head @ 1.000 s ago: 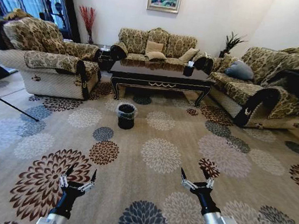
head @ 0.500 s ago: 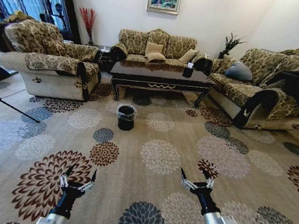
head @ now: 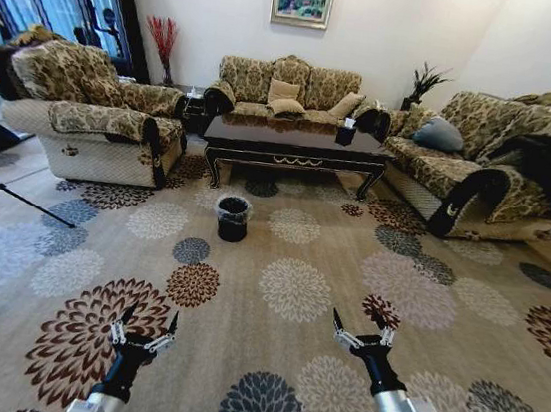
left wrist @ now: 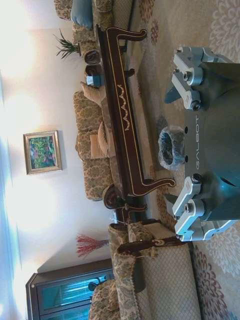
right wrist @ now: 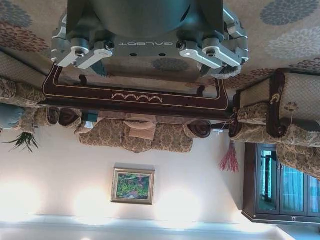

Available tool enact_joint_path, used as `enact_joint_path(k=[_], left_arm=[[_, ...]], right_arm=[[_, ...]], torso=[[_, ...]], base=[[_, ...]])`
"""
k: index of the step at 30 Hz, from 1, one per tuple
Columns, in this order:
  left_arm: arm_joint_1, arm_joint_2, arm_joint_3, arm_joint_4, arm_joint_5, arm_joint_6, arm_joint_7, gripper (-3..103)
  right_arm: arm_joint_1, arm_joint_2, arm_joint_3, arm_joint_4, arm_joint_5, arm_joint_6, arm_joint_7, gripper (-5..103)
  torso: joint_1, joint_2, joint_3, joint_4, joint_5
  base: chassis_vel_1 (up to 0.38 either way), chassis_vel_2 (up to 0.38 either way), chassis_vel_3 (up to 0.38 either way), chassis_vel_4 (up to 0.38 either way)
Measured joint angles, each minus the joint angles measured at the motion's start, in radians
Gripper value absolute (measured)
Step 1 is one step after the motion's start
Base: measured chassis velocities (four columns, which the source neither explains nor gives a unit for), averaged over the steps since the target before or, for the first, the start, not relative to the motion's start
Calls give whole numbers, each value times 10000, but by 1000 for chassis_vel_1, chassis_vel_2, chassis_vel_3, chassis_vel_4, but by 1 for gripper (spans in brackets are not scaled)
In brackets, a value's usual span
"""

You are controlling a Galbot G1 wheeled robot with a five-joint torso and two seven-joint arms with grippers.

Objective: Move to the front of the table and pick up the trash from the floor, then place it into the trash bin.

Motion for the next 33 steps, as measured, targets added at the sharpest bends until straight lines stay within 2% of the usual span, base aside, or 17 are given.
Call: enact_joint_path(k=[33], left_arm=[[0, 0, 0, 0, 0, 0, 0, 100]], right_arm=[[0, 0, 0, 0, 0, 0, 0, 100]], torso=[[580, 1414, 836, 0, 0]], base=[[0, 0, 0, 0]])
